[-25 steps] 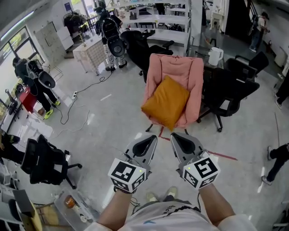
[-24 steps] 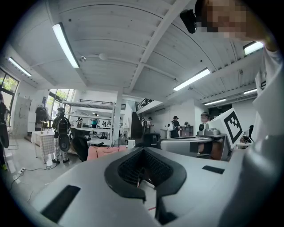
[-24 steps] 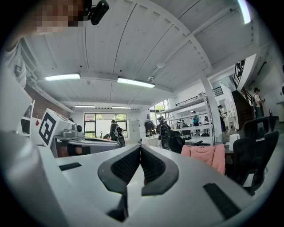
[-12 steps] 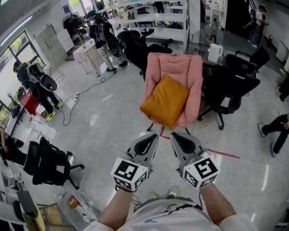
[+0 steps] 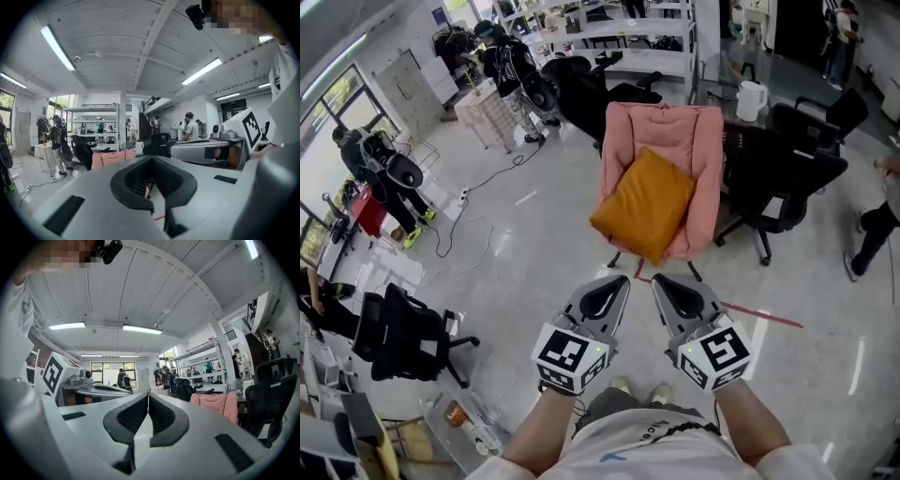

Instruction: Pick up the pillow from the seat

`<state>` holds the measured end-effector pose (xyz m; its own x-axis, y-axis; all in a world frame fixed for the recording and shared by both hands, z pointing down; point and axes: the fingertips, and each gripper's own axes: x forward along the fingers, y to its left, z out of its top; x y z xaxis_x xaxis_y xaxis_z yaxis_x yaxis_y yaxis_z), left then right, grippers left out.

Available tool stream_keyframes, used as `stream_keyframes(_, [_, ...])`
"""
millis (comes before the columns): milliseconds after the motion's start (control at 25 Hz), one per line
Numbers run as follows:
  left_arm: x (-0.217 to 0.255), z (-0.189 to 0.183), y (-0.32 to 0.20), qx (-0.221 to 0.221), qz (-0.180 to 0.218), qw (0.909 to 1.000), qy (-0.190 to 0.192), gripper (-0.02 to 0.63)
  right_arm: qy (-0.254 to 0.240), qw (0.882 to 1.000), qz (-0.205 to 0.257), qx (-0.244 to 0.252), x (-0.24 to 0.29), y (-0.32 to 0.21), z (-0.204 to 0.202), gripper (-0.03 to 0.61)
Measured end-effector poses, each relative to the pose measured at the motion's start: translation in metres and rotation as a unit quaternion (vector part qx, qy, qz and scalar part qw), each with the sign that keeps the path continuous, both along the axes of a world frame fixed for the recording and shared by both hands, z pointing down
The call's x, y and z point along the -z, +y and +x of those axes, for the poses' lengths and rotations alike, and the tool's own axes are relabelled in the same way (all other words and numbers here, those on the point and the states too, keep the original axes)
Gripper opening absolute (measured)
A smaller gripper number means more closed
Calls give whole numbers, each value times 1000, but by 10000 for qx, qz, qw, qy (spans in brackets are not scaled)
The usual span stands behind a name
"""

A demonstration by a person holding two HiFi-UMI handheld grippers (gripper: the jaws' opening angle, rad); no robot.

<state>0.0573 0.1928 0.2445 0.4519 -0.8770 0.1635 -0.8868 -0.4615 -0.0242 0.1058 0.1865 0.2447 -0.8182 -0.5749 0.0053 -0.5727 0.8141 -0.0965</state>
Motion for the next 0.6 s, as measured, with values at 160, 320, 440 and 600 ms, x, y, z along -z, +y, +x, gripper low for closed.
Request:
stream_keyframes(160, [-7, 4, -15, -50, -54, 10000, -43, 11, 28, 10000, -62, -30, -8, -12, 3, 17])
stream_keyframes(320, [-21, -5, -35, -99, -152, 9998, -18, 11, 106, 9998, -120, -79, -20, -31, -4, 17])
stream_keyframes(440, [-31, -17, -56, -147, -229, 9996, 90, 11, 206, 9995, -170, -146, -32, -50, -15, 17])
stream_keyframes(600, [-49, -35, -97, -288, -348, 9988, 165, 11, 366, 9987, -218, -273, -48, -89, -36, 17])
